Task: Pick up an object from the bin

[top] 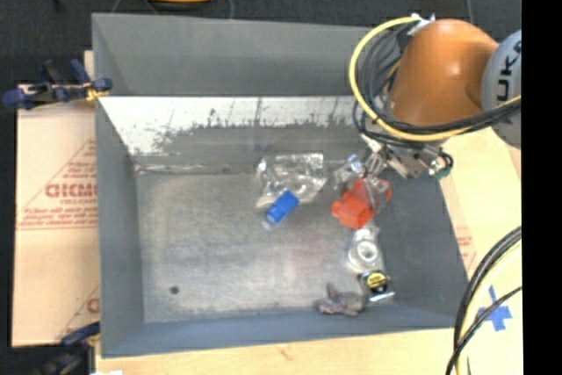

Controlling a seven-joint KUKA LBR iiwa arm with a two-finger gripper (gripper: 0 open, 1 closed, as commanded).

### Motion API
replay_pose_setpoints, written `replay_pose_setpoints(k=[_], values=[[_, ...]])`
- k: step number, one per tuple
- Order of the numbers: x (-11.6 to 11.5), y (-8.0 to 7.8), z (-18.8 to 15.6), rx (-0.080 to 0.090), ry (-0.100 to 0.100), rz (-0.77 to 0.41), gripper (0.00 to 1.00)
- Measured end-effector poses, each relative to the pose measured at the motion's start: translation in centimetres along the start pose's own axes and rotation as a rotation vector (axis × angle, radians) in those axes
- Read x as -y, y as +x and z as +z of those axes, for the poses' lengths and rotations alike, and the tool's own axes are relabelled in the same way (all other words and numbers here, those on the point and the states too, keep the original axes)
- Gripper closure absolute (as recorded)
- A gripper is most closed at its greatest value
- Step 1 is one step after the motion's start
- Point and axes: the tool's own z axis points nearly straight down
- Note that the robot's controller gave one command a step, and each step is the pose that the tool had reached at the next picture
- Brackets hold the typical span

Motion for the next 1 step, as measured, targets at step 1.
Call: replay_pose_setpoints(k=[1], values=[[0.16,-0.11,-2.05,-0.001,0.002,0.006,1.00]])
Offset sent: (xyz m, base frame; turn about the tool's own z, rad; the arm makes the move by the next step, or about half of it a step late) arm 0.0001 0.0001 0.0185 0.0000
